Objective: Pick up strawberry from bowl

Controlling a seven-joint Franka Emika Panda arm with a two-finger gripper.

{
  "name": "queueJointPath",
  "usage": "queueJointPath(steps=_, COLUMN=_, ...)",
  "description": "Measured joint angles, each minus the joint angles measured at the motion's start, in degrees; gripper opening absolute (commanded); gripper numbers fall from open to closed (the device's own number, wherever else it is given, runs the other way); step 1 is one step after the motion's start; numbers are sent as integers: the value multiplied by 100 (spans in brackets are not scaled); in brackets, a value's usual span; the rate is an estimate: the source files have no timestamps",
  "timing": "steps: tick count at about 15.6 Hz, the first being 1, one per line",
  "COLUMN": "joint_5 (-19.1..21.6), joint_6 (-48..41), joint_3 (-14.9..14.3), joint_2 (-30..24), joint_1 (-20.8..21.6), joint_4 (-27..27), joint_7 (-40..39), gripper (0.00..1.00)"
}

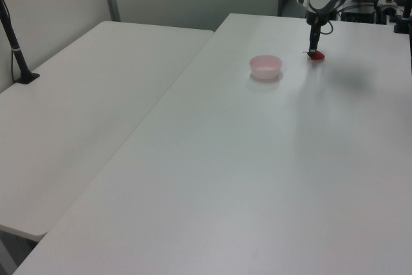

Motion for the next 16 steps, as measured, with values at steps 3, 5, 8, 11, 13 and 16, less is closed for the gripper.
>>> queueJointPath(steps=3, joint_5=1, joint_6=-77, joint_3=59, joint_2=-238, joint_1=309, joint_4=110, joint_7=767, gripper=100)
queueJointPath(steps=5, joint_5=0, joint_6=-423, joint_3=72, joint_2=-511, joint_1=763, joint_4=155, joint_7=1646, gripper=100)
queueJointPath(steps=8, joint_5=0, joint_6=-1388, joint_3=85, joint_2=-982, joint_1=1498, joint_4=232, joint_7=2659, gripper=100)
queueJointPath(steps=11, joint_5=4, joint_6=-1985, joint_3=94, joint_2=-1356, joint_1=2037, joint_4=241, joint_7=3509, gripper=100)
queueJointPath(steps=13, joint_5=3, joint_6=-2293, joint_3=98, joint_2=-1550, joint_1=2409, joint_4=241, joint_7=4113, gripper=100)
queueJointPath(steps=16, joint_5=2, joint_6=-2723, joint_3=35, joint_2=-1843, joint_1=2946, joint_4=232, joint_7=4648, gripper=100)
